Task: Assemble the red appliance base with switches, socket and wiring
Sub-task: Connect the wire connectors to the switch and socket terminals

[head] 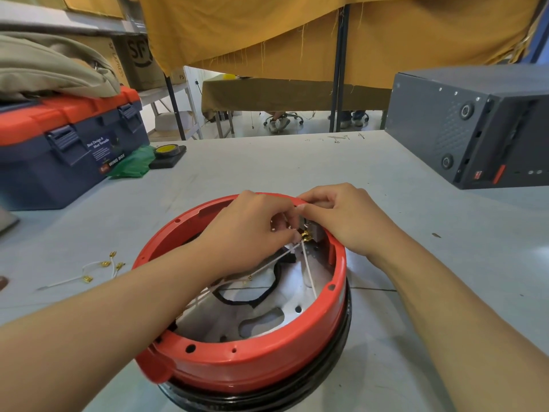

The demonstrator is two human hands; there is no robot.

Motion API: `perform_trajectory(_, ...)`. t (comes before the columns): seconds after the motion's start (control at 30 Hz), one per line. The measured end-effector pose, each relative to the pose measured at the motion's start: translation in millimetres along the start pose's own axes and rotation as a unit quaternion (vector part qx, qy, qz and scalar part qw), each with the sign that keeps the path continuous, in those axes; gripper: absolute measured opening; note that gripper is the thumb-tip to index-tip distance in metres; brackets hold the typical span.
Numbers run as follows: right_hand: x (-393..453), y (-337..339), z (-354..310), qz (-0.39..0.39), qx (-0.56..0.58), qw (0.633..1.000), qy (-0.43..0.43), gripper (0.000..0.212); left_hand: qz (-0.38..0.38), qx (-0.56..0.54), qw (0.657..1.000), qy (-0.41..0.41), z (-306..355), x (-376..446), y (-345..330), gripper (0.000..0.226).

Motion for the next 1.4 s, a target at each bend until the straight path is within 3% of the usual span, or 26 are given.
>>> perform_trajectory(0.17, 1, 0, 0, 0.001, 0.012, 1.0, 0.001, 0.016, -0.02, -0.062, 0.997, 0.031, -4, 2, 9, 0.01)
perform_trajectory(0.53, 3, 0, 3, -0.003, 0.011, 1.0, 0.0, 0.018, 0.0, 0.046, 0.998, 0.033, -6, 5, 4, 0.005)
perform_trajectory(0.93, 3, 0, 3, 0.001, 0.011, 1.0, -0.004, 0.016, 0.005, 0.042, 0.998, 0.041, -6, 5, 2, 0.005)
perform_trajectory(1.1, 3, 1, 2, 0.007, 0.02, 1.0, -0.009, 0.015, 0.017, -0.019, 0.996, 0.084, -15, 6, 15, 0.008)
perform_trajectory(1.4, 2, 1, 2, 0.002, 0.017, 1.0, -0.005, 0.017, 0.009, 0.032, 0.993, 0.11, -17, 6, 10, 0.012)
Point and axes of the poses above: each hand's wrist, its own x-axis towards the middle knuckle, its own y-axis out of the back of the hand, z = x × y, the point moved 2 cm from there along x, towards the middle knuckle, and after that the axes turned 1 degree about -y, right-handed, at the moved point
